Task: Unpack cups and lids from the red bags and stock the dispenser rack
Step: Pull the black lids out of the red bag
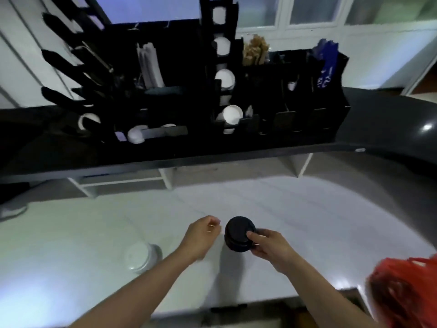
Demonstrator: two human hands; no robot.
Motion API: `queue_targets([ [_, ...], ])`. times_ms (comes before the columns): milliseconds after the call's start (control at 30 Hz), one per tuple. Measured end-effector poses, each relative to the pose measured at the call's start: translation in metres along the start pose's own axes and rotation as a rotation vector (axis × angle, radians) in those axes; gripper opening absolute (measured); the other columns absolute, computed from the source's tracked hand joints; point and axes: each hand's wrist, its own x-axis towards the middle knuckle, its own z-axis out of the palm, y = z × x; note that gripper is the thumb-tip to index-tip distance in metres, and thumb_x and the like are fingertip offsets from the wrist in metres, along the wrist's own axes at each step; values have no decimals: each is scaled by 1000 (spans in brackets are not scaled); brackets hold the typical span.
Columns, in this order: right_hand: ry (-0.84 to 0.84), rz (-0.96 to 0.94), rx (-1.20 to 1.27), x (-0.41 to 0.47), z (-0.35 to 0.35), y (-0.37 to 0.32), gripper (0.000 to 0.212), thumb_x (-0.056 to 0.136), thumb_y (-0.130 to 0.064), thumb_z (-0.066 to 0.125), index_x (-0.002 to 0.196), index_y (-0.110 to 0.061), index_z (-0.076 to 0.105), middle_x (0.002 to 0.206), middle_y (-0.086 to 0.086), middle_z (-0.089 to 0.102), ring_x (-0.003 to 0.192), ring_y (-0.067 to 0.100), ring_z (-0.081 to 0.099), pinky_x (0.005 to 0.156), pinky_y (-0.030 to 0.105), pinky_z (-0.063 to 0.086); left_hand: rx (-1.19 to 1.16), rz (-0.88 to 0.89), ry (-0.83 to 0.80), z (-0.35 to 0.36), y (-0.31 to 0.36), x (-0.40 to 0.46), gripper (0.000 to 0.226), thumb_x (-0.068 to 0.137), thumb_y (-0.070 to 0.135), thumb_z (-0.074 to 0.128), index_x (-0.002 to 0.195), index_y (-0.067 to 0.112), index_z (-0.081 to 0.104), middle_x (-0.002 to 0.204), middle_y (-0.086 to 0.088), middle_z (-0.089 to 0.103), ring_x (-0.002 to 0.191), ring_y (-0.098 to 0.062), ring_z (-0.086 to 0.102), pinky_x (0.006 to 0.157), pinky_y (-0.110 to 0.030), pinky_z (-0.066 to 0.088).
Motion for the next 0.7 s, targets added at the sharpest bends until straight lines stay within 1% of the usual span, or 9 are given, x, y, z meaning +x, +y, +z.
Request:
queue_targets([
  [100,42,33,-95,25,40,0,27,88,-23,78,108,-7,70,94,16,71,78,23,64,78,32,60,246,109,-2,-43,-40,6,15,98,22,55,95,14,68,94,2,69,87,-14,64,82,-28,50],
  [200,102,83,-201,43,58,8,32,88,-24,79,106,0,70,82,15,64,74,26,58,71,35,50,398,96,-71,-63,-70,11,32,102,24,46,72,14,52,80,-5,61,81,-25,60,76,-37,46],
  [267,134,96,-355,49,65,12,29,89,-29,76,90,-1,70,72,13,59,68,26,55,66,34,45,445,88,-75,-67,-83,14,40,103,26,44,63,18,41,73,-5,57,76,-27,60,70,-36,43],
  [333,146,117,-586,55,67,19,40,92,-35,70,64,-12,53,62,7,50,61,22,48,64,31,36,457,50,-75,-67,-89,15,44,103,29,43,60,19,42,72,-4,58,73,-23,58,68,-35,45],
  [367,147,128,-671,55,67,20,46,94,-38,67,61,-14,46,62,6,47,60,21,46,64,29,33,453,25,-76,-65,-89,15,46,103,31,42,58,21,42,72,-3,60,72,-21,58,68,-34,46],
  [467,142,176,-662,54,64,21,41,95,-43,63,82,-5,70,80,12,66,70,26,61,65,32,45,461,-14,-69,-58,-87,17,46,103,34,39,60,21,47,77,-6,66,76,-22,62,69,-33,48],
  [533,182,150,-658,49,60,17,48,98,-43,59,87,3,69,89,18,73,81,31,70,68,32,49,495,-18,-84,-55,-83,21,43,103,35,39,64,20,50,81,-7,68,79,-23,62,68,-32,47],
  [633,269,27,-701,43,45,14,38,98,-25,56,90,12,64,84,24,66,73,22,55,66,28,38,518,3,-129,-49,-70,31,42,98,32,46,58,18,44,68,-3,58,65,-20,53,59,-31,38],
  [700,307,2,-702,37,31,12,20,96,-14,56,86,1,65,80,8,61,74,17,52,64,24,38,536,45,-165,-41,-55,37,45,95,30,49,54,17,37,57,-1,45,57,-17,42,54,-32,32],
])
